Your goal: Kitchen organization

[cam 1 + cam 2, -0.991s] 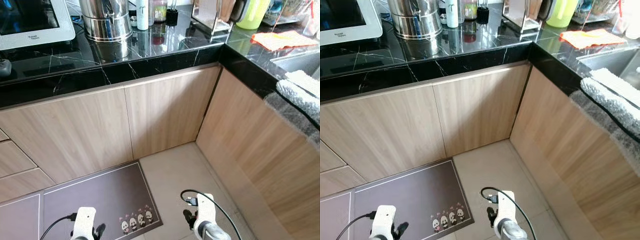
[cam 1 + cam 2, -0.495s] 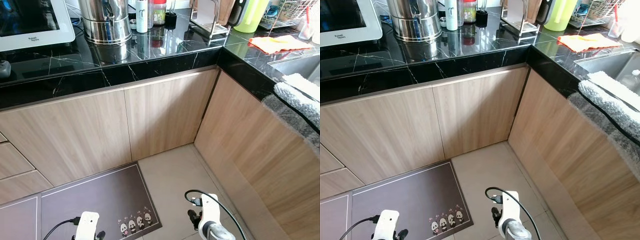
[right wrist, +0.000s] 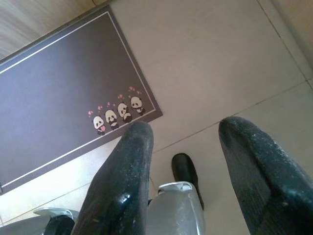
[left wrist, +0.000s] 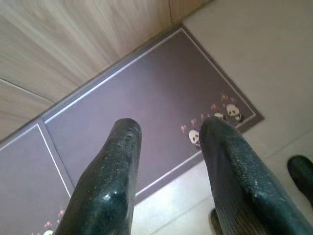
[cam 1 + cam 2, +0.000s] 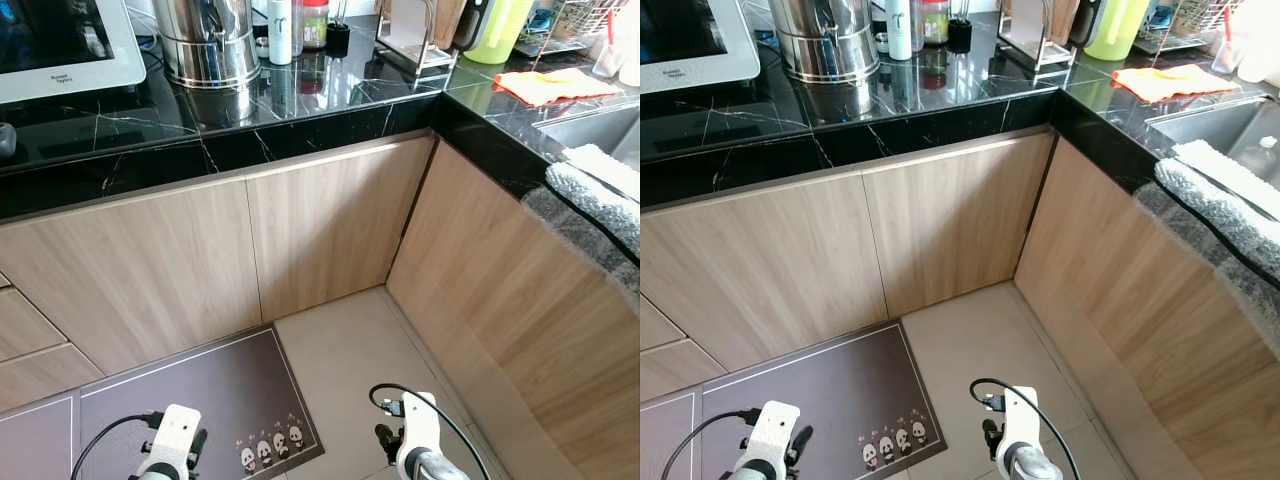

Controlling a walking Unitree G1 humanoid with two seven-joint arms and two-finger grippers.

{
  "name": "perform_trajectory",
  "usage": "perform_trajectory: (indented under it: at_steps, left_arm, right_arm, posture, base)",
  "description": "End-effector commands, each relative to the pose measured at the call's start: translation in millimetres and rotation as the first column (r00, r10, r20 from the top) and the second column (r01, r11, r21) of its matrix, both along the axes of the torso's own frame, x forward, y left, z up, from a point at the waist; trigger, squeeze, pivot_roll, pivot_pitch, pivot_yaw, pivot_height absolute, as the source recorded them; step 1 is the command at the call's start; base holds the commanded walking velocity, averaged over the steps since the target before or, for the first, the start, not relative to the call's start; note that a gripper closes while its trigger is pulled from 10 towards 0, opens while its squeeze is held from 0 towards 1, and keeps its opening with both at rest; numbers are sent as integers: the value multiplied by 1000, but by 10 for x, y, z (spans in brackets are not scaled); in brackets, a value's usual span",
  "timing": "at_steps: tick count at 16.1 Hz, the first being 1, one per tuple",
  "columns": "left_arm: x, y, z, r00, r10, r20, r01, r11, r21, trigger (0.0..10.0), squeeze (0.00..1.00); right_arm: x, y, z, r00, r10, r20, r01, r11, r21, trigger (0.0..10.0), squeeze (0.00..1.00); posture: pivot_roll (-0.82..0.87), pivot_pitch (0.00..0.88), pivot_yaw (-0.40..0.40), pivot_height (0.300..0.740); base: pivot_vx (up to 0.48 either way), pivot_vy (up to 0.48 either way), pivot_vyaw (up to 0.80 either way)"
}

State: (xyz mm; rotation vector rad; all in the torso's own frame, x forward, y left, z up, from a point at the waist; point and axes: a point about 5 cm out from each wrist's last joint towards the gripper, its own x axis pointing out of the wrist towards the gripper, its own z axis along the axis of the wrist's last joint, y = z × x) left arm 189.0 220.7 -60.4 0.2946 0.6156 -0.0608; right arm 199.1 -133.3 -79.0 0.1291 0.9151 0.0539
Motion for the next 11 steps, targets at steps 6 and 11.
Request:
perform_trajectory:
  at_steps: [6,11]
  left_arm:
    - [14,-26,111,985,9,171,-8,1000,-9,10000,0]
    - [1504,-534,1602,698,-62,713,173,982,-83,10000,0]
  right_arm:
    - [-1,4,1,1000,-13,6,13,1000,10,10000,0]
    - [-1,-7,2,1000,-12,9,12,1000,8,10000,0]
  posture:
    - [-15,51,-23,740]
    - [-17,51,-27,740]
  base:
    - [0,0,-690]
    - [0,0,-684]
